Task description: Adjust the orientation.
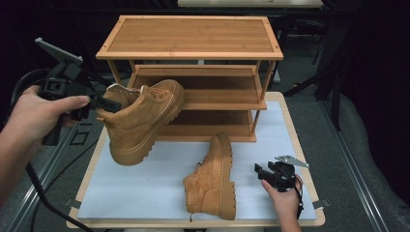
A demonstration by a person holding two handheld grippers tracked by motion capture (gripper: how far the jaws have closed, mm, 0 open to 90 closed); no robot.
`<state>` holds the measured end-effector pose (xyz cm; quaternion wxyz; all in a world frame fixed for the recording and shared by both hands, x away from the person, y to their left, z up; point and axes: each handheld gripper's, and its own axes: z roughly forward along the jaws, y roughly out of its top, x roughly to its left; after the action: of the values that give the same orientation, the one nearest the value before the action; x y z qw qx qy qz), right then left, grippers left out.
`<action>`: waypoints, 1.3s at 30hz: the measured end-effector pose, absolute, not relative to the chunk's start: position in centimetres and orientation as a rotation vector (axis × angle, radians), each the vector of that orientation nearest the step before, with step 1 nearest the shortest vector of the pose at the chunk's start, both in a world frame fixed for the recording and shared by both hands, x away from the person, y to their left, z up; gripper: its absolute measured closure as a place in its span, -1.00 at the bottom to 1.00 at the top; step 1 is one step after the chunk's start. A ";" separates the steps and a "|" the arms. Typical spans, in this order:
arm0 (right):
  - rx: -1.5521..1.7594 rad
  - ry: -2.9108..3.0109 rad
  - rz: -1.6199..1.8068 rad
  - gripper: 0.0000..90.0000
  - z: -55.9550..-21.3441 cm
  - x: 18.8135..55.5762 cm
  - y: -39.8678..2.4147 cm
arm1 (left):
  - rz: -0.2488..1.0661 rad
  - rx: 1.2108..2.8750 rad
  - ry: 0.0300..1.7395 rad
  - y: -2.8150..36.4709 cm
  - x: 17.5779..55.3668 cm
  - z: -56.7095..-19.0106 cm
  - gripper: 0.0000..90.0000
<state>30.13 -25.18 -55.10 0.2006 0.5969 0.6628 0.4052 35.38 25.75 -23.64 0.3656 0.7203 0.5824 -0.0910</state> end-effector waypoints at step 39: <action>1.712 1.872 1.161 -0.09 -55.8 30.4 -25.6 | -0.073 1.595 1.529 19.3 42.9 -29.8 0.64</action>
<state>30.38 -25.58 -55.82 0.1749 0.6043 0.6606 0.4097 42.94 19.32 -29.85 0.4486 0.6449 0.6181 -0.0297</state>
